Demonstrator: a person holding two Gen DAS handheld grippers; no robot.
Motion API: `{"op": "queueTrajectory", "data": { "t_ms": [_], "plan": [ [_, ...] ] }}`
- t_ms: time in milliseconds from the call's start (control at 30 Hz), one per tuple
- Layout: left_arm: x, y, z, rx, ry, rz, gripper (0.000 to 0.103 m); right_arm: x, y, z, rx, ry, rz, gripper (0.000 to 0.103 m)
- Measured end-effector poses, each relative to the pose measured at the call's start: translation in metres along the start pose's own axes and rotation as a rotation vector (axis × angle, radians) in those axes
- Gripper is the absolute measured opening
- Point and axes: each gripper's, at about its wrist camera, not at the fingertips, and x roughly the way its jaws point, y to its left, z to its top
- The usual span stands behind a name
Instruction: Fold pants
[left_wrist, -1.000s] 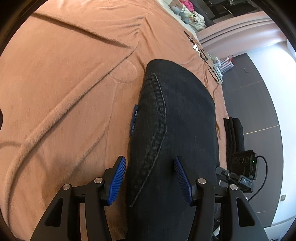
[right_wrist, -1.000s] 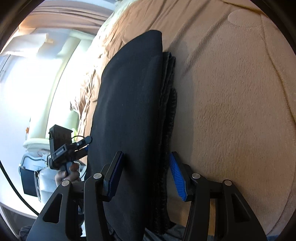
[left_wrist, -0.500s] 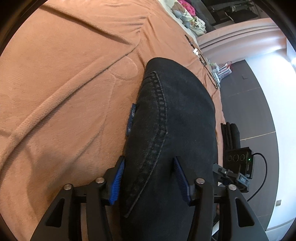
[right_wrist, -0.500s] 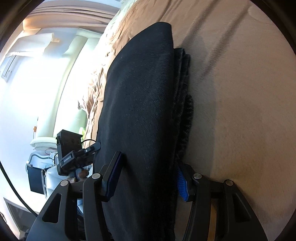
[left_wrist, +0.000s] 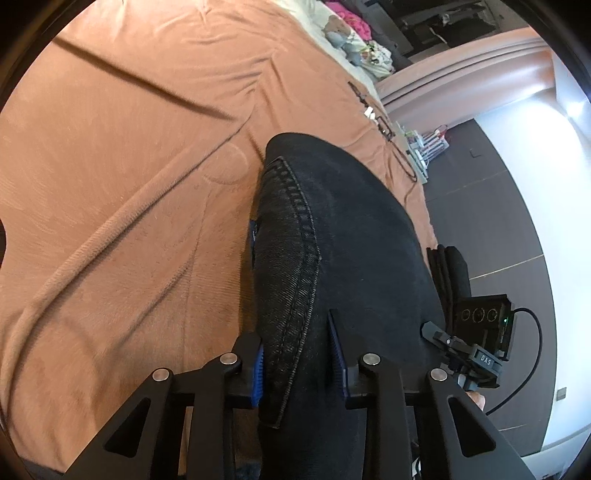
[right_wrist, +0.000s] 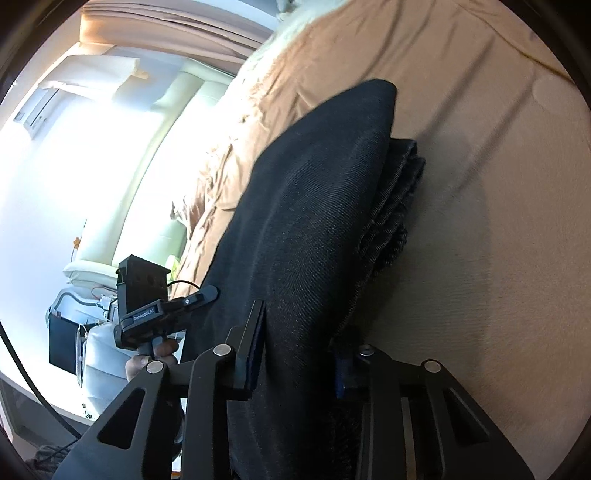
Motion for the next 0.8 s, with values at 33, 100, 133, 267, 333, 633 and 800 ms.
{"op": "queueTrajectory", "data": {
  "t_ms": [33, 100, 133, 267, 333, 633, 800],
  "plan": [
    [-0.005, -0.001, -0.001, 0.005, -0.008, -0.003, 0.030, 0.000, 0.004, -0.003, -0.009, -0.003, 0.001, 0.027],
    [-0.014, -0.003, -0.002, 0.010, -0.022, -0.009, 0.029, 0.002, 0.011, -0.007, -0.022, -0.007, 0.007, 0.026],
    [-0.019, -0.003, -0.003, 0.014, -0.028, -0.010, 0.029, 0.003, 0.015, -0.011, -0.028, -0.010, 0.010, 0.025],
    [-0.044, -0.009, -0.004, 0.035, -0.062, -0.013, 0.028, 0.007, 0.030, -0.019, -0.045, -0.026, 0.027, 0.025],
    [-0.060, -0.015, -0.005, 0.046, -0.087, -0.017, 0.027, 0.008, 0.043, -0.025, -0.066, -0.039, 0.042, 0.024],
    [-0.135, -0.046, -0.006, 0.096, -0.177, 0.005, 0.026, 0.005, 0.105, -0.047, -0.146, -0.087, 0.096, 0.024],
    [-0.184, -0.064, -0.008, 0.121, -0.230, 0.012, 0.026, 0.004, 0.145, -0.061, -0.184, -0.121, 0.136, 0.024]
  ]
}}
